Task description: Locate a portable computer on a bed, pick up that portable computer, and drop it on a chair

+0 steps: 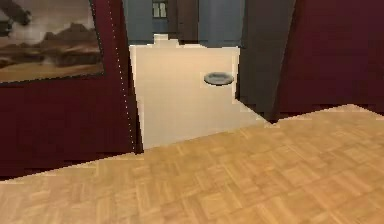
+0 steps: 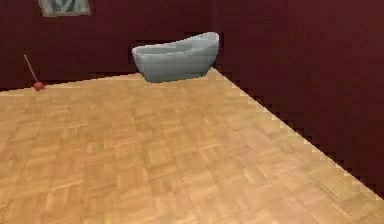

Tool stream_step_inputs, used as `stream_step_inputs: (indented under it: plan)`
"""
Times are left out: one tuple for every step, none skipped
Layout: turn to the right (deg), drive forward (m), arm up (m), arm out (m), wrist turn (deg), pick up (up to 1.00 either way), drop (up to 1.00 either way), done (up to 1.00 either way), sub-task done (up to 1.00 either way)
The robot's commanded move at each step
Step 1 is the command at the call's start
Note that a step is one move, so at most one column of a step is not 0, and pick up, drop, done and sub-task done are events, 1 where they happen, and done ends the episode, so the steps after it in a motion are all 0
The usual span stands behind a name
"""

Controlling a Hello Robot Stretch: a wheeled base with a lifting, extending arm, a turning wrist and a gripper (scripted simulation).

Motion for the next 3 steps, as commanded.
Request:
stream_step_inputs:
  plan:
    - [0.0,1.00,0.00,0.00,0.0,0.00,0.00,0.00,0.00]
    - [0.0,0.85,0.00,0.00,0.0,0.00,0.00,0.00,0.00]
    - [-9.0,0.00,0.00,0.00,0.0,0.00,0.00,0.00,0.00]
